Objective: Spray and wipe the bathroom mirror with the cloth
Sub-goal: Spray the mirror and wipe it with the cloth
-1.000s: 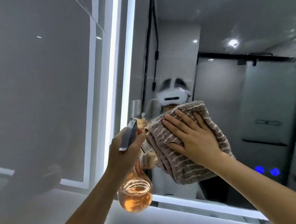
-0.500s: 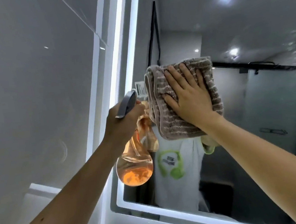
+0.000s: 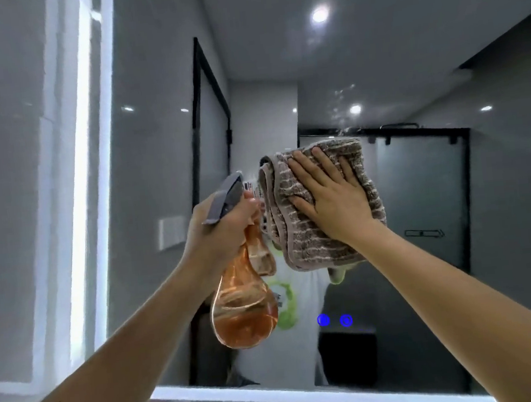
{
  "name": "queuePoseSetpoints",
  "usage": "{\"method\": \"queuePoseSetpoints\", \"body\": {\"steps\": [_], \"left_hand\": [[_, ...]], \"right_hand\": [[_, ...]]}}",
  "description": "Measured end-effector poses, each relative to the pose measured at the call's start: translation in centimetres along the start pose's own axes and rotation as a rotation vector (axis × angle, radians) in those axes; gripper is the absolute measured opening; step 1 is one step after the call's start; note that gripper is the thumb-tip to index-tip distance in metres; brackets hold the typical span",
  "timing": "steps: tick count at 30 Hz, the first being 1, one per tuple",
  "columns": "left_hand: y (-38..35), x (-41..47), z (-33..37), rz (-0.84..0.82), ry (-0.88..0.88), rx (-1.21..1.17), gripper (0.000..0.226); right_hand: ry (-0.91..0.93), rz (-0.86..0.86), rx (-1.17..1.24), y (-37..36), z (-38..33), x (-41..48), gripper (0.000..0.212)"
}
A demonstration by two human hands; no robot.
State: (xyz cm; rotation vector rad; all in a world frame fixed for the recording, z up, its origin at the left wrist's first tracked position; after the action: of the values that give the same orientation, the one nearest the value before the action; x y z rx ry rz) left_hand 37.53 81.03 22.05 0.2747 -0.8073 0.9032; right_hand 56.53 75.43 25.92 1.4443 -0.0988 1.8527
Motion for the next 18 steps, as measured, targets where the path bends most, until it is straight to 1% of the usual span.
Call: {"method": "queuePoseSetpoints", "body": {"steps": [1, 4, 9, 11, 14, 18], "left_hand": [[-1.7, -0.4, 0.0, 0.004, 0.006, -0.001, 0.013], [-6.9, -1.6, 0.3, -0.015, 0.004, 0.033, 0.006], [-14.3, -3.8, 0.4, 0.018, 0.051, 0.024, 0.01], [-16.5, -4.7, 0.5, 0.023, 0.07, 0.042, 0.011], [-18.5, -5.6, 0.8, 0.016, 0.075, 0.086, 0.011], [-19.9, -6.1, 1.4, 0.008, 0.079, 0.112, 0.011]], "right_hand": [[-0.005, 0.003, -0.005, 0.1, 1.4, -0.7, 0.058], [-0.019, -0.018, 0.013, 0.8, 5.7, -3.0, 0.058], [-0.038, -0.057, 0.009, 1.2, 13.3, -8.0, 0.055], [-0.06, -0.082, 0.012, 1.2, 15.9, -10.3, 0.058], [-0.077, -0.103, 0.015, 1.2, 18.1, -12.3, 0.06], [-0.083, -0.086, 0.048, 1.6, 18.1, -12.6, 0.055]]}}
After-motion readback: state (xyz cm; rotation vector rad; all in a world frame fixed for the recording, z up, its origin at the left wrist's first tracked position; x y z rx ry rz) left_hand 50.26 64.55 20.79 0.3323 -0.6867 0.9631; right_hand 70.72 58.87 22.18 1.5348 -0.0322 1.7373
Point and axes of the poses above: each hand's wrist, its own x-axis towards the middle knuckle, its own y-axis out of the back of the hand, z = x × y, the point moved 3 cm from there along x, towards the middle knuckle, and after that the axes turned 3 degrees about x, right-handed, at the moved point
